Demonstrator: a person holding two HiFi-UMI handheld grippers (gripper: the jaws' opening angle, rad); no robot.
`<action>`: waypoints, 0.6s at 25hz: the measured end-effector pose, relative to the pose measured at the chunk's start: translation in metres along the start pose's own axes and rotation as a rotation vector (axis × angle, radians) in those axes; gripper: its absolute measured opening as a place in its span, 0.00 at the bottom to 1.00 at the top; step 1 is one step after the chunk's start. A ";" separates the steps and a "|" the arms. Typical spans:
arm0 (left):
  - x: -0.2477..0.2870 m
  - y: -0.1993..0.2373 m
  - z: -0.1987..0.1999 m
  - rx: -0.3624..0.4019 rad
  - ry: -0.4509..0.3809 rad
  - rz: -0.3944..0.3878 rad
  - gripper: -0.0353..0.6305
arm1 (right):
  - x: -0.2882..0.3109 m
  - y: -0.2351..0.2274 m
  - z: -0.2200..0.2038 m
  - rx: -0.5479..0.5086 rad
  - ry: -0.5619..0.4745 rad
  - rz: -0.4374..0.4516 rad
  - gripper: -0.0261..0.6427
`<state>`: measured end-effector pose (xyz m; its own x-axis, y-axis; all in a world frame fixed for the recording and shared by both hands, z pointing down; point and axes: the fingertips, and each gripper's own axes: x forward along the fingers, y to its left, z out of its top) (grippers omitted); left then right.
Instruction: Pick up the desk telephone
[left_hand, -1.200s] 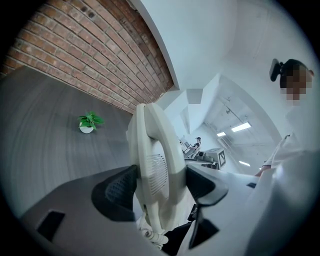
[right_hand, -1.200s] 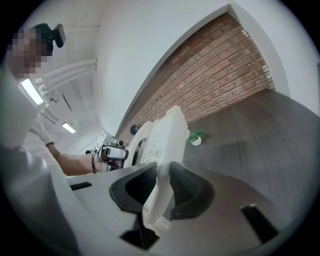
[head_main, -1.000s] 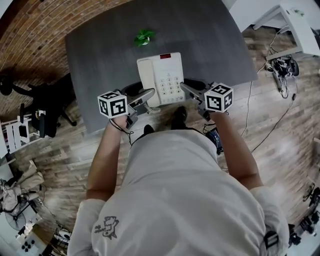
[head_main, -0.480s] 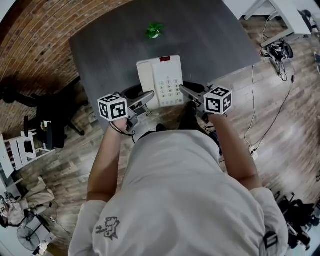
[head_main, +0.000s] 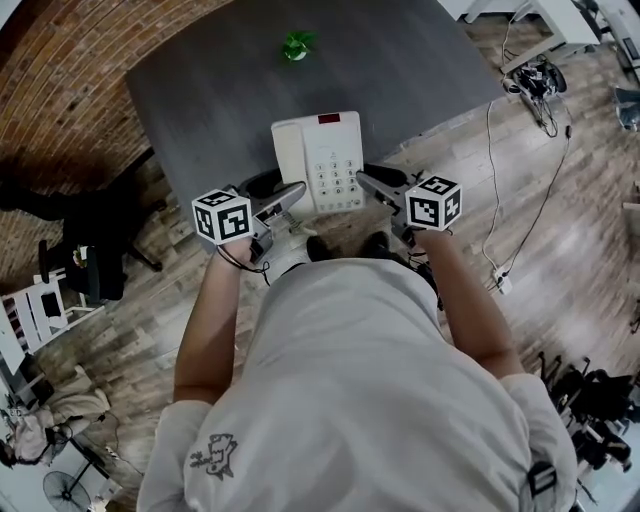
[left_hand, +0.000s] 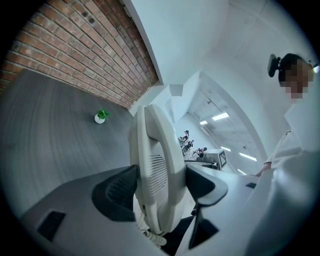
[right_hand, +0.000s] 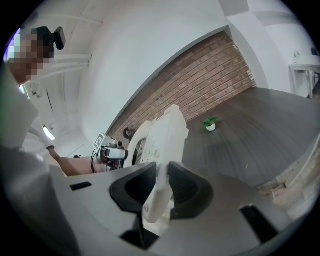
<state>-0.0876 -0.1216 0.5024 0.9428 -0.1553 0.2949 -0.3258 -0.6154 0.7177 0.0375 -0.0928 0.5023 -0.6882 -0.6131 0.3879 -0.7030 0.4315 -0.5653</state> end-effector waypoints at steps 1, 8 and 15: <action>-0.001 -0.006 -0.005 0.004 -0.004 -0.001 0.54 | -0.006 0.004 -0.005 -0.003 -0.003 -0.001 0.15; 0.001 -0.027 -0.010 0.008 -0.021 0.002 0.54 | -0.026 0.012 -0.006 -0.023 -0.001 0.005 0.15; 0.016 -0.052 -0.018 0.009 -0.032 0.023 0.53 | -0.055 0.008 -0.007 -0.031 -0.003 0.013 0.15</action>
<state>-0.0572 -0.0777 0.4811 0.9369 -0.1944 0.2906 -0.3470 -0.6186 0.7049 0.0683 -0.0512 0.4819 -0.6970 -0.6090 0.3786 -0.6991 0.4596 -0.5477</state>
